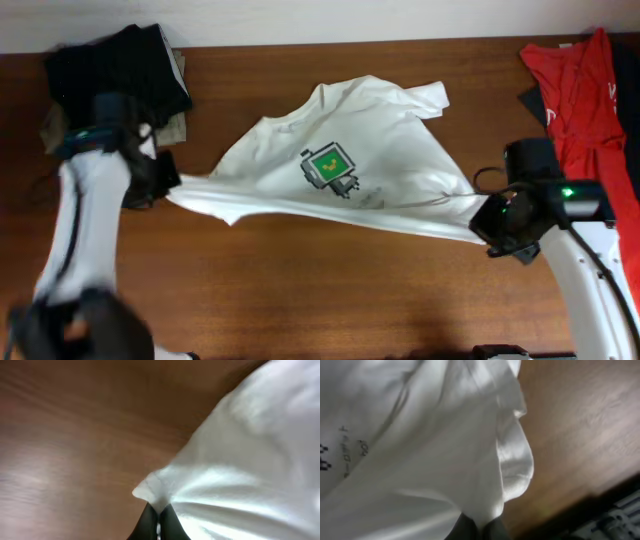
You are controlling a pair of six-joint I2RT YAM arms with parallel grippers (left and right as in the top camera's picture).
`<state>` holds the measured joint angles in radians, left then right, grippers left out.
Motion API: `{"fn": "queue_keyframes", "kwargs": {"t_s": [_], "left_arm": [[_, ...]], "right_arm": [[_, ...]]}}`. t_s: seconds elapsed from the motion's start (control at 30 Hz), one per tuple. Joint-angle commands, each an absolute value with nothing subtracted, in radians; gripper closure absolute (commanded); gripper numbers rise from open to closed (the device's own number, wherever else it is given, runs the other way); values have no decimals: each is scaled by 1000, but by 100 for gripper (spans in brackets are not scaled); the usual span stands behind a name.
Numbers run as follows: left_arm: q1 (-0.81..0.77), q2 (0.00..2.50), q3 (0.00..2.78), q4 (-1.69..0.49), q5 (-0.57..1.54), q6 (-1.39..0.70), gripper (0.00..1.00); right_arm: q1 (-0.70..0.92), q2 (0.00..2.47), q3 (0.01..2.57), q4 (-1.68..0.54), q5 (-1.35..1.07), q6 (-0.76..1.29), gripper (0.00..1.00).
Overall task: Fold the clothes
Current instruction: 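Pull the T-shirt apart with both grippers to spread it flat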
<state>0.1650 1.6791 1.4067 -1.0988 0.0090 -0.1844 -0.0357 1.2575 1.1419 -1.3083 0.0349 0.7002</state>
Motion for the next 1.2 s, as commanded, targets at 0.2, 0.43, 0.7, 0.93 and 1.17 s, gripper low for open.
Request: {"fn": "queue_keyframes", "kwargs": {"t_s": [0.2, 0.43, 0.7, 0.93, 1.17], "left_arm": [[174, 1025, 1687, -1242, -34, -231, 100], [173, 1086, 2335, -1425, -34, -220, 100], [173, 1615, 2370, -1406, -34, -216, 100], [143, 2133, 2370, -1254, -9, -215, 34], [80, 2304, 2397, -1293, 12, -208, 8]], "right_arm": [[-39, 1135, 1621, -1488, 99, 572, 96], [-40, 1142, 2265, -1642, 119, 505, 96], [-40, 1524, 2342, -1590, 143, 506, 96], [-40, 1969, 2341, -1465, 102, 508, 54], [-40, 2114, 2342, -1477, 57, 495, 48]]}}
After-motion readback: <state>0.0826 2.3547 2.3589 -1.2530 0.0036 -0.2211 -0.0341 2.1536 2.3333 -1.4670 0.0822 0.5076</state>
